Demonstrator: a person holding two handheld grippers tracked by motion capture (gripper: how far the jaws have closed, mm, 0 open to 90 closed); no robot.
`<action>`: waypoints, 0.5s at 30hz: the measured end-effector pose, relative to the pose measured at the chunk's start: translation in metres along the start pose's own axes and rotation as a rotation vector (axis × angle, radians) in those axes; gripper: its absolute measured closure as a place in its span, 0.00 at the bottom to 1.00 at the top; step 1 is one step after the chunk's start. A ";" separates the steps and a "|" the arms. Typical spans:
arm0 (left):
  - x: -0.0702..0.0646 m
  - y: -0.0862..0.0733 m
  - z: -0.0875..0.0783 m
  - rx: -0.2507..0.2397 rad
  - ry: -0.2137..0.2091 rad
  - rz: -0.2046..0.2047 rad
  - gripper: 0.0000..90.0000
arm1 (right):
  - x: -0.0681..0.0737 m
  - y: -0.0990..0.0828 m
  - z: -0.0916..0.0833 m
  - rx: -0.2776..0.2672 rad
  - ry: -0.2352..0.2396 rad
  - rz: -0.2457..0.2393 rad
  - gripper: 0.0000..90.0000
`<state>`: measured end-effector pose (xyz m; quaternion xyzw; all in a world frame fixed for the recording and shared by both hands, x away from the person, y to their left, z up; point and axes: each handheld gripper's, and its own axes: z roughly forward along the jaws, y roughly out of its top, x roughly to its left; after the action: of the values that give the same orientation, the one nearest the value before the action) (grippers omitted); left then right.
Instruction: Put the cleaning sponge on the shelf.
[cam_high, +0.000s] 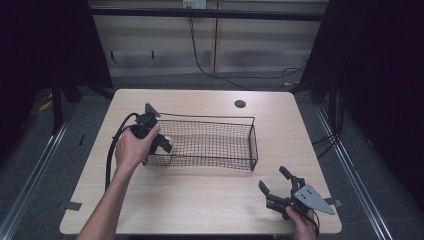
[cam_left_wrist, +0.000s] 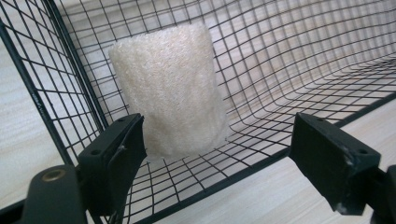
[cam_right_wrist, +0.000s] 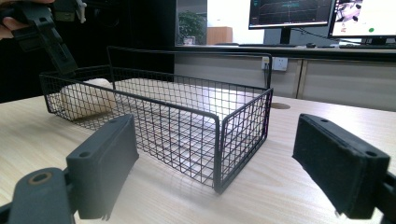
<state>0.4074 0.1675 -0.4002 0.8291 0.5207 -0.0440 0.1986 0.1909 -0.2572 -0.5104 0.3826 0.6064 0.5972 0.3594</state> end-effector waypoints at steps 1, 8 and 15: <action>0.000 -0.002 -0.002 -0.019 0.002 0.009 0.21 | 0.000 0.000 0.000 0.000 0.000 0.000 0.15; 0.001 -0.013 -0.017 -0.082 -0.011 0.062 0.24 | 0.000 0.000 0.000 0.002 0.001 0.003 0.15; 0.004 -0.026 -0.025 -0.114 -0.035 0.080 0.20 | 0.000 0.000 0.000 0.001 0.000 0.000 0.15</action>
<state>0.3828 0.1904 -0.3856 0.8358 0.4851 -0.0209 0.2562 0.1909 -0.2572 -0.5103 0.3828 0.6067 0.5968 0.3594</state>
